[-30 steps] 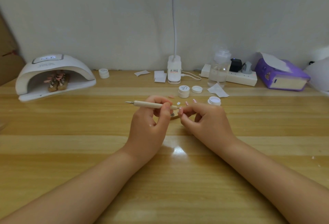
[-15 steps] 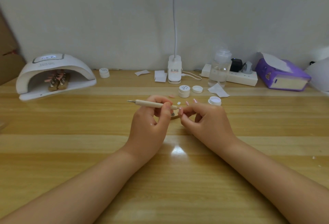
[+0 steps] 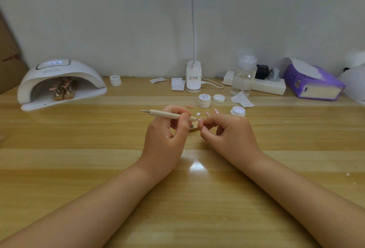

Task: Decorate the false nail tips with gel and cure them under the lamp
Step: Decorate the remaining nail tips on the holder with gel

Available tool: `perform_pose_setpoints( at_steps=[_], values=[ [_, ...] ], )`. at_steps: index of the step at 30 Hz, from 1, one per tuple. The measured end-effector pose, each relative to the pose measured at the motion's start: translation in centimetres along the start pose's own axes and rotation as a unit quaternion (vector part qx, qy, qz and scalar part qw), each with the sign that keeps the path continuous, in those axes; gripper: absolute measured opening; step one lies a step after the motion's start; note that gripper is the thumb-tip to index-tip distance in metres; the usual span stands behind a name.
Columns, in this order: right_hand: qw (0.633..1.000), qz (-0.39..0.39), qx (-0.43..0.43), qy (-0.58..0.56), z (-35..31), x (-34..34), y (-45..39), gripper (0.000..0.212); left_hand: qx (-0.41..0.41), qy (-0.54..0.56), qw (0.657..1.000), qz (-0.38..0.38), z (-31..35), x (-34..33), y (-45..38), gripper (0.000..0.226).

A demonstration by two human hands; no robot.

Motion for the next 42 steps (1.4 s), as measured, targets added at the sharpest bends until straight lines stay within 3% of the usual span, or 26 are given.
perform_pose_setpoints(
  at_steps=[23,42],
  values=[
    [1.000,0.016,-0.017,-0.008,0.03,0.04,0.05,0.006,0.009,0.058,0.998,0.015,0.42,0.26,0.07,0.008],
    [1.000,0.004,-0.026,-0.012,-0.09,0.12,-0.01,0.006,-0.001,0.005,1.000,-0.016,0.30,0.05,0.15,0.012]
  ],
)
Point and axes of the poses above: each hand's wrist, its own y-axis away from the middle knuckle, its own x-axis out of the back of the hand, z = x × y, the point moved 2 cm from there along -y, towards the middle knuckle, and after that the axes turned 14 degrees about z, right-handed, at the moved point
